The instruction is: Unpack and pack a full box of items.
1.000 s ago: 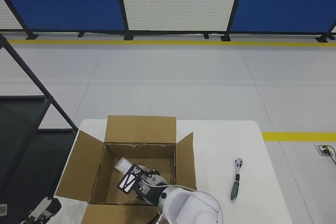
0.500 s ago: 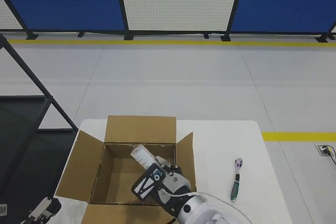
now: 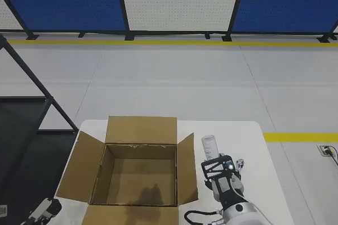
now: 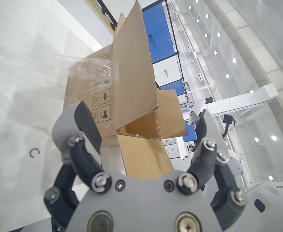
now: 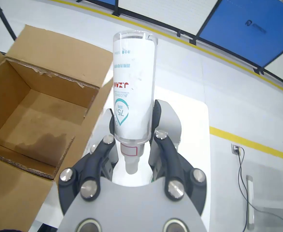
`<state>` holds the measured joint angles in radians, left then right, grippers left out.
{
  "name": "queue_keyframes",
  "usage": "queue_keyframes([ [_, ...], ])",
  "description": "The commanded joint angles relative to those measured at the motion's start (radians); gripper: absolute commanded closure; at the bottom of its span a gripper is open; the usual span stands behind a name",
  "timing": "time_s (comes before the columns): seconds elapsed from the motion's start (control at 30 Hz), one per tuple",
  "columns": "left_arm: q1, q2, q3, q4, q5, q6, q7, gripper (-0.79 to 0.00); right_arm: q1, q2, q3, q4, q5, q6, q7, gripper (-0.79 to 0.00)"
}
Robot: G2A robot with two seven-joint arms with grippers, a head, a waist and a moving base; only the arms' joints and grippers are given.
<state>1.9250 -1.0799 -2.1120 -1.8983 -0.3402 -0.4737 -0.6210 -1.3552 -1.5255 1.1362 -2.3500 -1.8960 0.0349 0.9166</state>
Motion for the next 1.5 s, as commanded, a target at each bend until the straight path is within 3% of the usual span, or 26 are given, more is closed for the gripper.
queue_keyframes([
  [0.0, 0.000, 0.000, 0.000, 0.000, 0.000, 0.000, 0.000, -0.785, 0.003, 0.000, -0.001, 0.000, 0.003, -0.004, 0.000, 0.000],
  [0.13, 0.000, 0.000, 0.000, 0.000, 0.000, 0.000, 0.000, -0.785, 0.001, 0.000, -0.001, 0.003, 0.003, -0.004, -0.005, 0.000],
  [0.3, 0.000, 0.000, 0.000, 0.000, 0.000, 0.000, 0.000, -0.785, 0.011, -0.007, 0.070, 0.052, 0.073, 0.099, 0.015, 0.000],
  [1.47, 0.000, 0.000, 0.000, 0.000, 0.000, 0.000, 0.000, -0.785, 0.011, -0.007, 0.070, 0.052, 0.073, 0.099, 0.015, 0.000],
])
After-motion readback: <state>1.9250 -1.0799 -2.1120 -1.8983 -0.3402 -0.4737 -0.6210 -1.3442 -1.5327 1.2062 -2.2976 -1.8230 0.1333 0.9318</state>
